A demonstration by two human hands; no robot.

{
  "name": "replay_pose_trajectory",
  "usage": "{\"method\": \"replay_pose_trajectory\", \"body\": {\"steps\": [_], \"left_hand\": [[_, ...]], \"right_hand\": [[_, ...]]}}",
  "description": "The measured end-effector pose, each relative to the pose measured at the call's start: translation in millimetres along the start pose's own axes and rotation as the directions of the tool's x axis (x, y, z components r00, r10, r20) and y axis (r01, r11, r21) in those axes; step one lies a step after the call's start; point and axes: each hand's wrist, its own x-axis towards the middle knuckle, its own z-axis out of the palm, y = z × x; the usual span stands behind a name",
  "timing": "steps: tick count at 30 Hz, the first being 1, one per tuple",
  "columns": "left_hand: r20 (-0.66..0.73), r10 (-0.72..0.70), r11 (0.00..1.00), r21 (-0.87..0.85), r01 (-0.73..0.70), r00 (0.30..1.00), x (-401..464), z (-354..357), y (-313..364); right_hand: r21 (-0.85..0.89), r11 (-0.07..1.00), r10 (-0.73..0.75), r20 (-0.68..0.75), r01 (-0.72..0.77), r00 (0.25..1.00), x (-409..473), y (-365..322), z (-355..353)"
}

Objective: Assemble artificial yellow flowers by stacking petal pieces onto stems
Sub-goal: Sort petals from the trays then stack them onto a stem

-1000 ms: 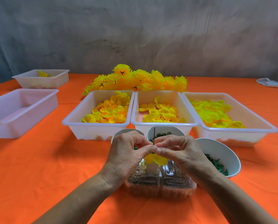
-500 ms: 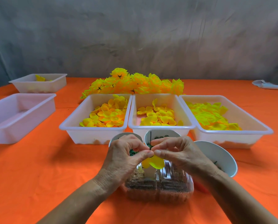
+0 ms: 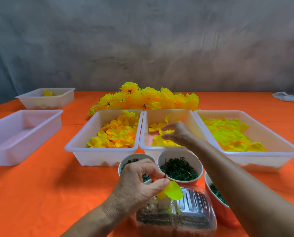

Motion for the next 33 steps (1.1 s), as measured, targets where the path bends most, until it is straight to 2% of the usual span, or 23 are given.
{"method": "replay_pose_trajectory", "body": {"steps": [3, 5, 7, 9, 11, 13, 17, 24, 33], "left_hand": [[0.021, 0.002, 1.000, 0.000, -0.002, 1.000, 0.2, -1.4, 0.7], [0.035, -0.003, 1.000, -0.010, 0.003, 0.999, -0.4, -1.7, 1.2], [0.042, -0.018, 0.999, -0.042, 0.019, 0.999, -0.6, -1.6, 1.0], [0.042, -0.031, 0.997, -0.072, 0.034, 0.999, -1.4, -0.7, 0.7], [0.032, -0.044, 0.994, -0.095, 0.047, 0.999, -3.0, 0.6, -0.6], [0.020, -0.049, 0.993, -0.104, 0.051, 0.999, -3.9, 1.5, -2.2], [0.012, -0.043, 0.994, -0.103, 0.044, 0.999, -3.8, 2.7, -1.5], [0.011, -0.033, 0.996, -0.086, 0.034, 0.999, -4.9, 2.4, 3.5], [0.031, -0.068, 0.993, -0.098, 0.071, 0.997, -8.9, -0.9, 3.1]], "right_hand": [[-0.398, 0.917, 0.115, 0.295, 0.012, 0.949, 16.5, -17.0, 17.9], [-0.460, 0.888, 0.162, 0.317, 0.002, 0.935, 23.3, -20.0, 30.9], [-0.354, 0.932, 0.163, 0.214, -0.079, 0.963, 31.0, -13.0, 38.6], [-0.098, 0.980, 0.171, -0.025, -0.172, 0.985, 36.2, -3.1, 37.6], [0.183, 0.967, 0.218, -0.237, -0.177, 0.947, 38.0, 7.0, 31.9], [0.380, 0.916, 0.251, -0.295, -0.128, 0.922, 34.0, 15.0, 25.5], [0.616, 0.787, 0.285, -0.312, -0.036, 0.906, 22.6, 24.9, 16.4], [0.684, 0.730, 0.309, -0.337, 0.005, 0.889, 14.0, 24.3, 8.4], [0.864, 0.496, 0.100, -0.158, 0.088, 0.982, -30.4, 5.0, -14.9]]}}
